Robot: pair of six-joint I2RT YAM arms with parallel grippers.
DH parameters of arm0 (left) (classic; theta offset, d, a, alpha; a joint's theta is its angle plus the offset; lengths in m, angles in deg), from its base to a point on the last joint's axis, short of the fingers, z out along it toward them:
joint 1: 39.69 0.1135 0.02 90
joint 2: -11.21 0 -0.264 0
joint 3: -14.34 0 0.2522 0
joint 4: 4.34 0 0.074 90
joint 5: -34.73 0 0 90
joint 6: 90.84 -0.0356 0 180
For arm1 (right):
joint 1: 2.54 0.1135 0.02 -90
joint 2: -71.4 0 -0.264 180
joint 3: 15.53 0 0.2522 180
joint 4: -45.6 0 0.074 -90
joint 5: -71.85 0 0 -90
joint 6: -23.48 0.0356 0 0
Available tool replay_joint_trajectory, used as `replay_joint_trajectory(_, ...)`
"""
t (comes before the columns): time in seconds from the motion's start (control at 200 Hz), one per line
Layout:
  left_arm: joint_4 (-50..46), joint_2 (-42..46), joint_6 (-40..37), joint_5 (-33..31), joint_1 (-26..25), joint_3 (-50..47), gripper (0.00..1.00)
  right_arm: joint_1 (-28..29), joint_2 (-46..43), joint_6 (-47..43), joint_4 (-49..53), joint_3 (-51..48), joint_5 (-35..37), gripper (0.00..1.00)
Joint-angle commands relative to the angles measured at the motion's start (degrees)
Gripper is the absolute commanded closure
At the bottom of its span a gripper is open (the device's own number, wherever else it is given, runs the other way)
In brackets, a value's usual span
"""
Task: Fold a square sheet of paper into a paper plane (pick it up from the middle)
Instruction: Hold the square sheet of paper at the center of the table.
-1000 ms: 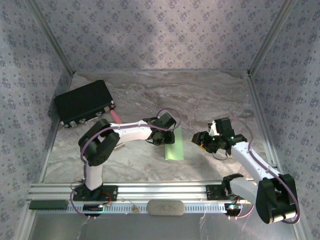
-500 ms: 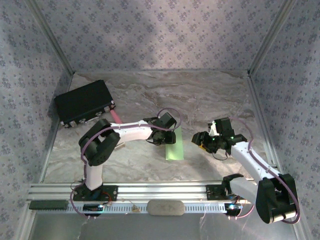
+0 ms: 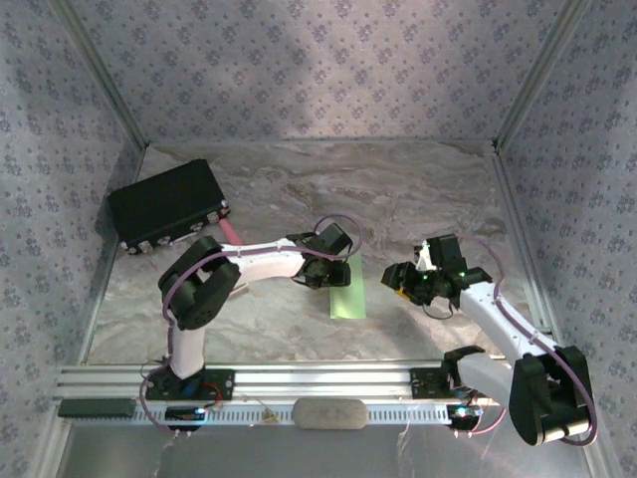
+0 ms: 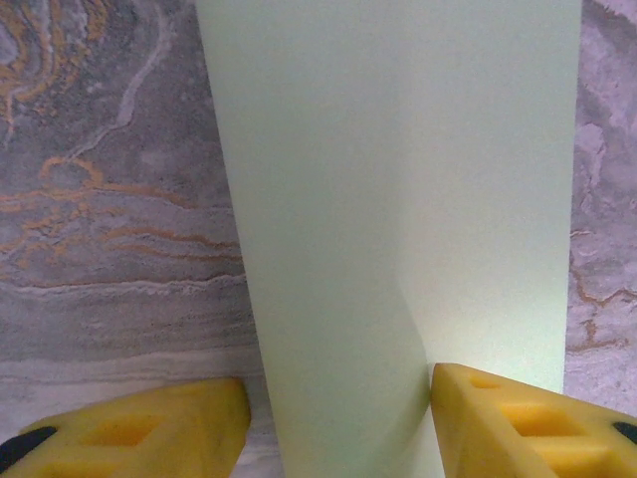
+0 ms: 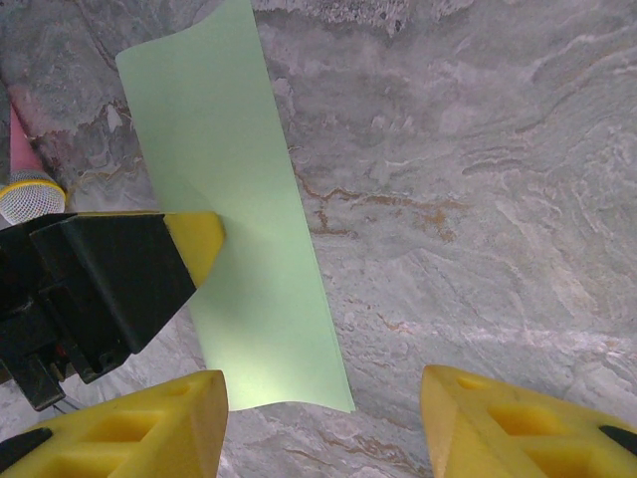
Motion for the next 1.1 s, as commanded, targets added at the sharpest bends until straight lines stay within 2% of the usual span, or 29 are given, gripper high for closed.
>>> replay_joint_trajectory(0.0, 1.72, -7.86, -0.85, -1.71, 0.45, -2.48, 0.44, 0.64, 1.21, 0.08, -0.63, 0.48, 0.44, 0.45)
replay_joint_trajectory(0.82, 3.22, -8.13, 2.24, -1.13, 0.63, -3.78, 0.43, 3.88, 5.16, 0.92, -3.01, 0.92, 1.83, 0.46)
replay_joint_trajectory(1.094, 3.03, -8.62, -0.38, -0.94, 0.34, -2.80, 0.43, 4.08, 6.07, 0.66, -3.18, 0.95, 1.49, 0.46)
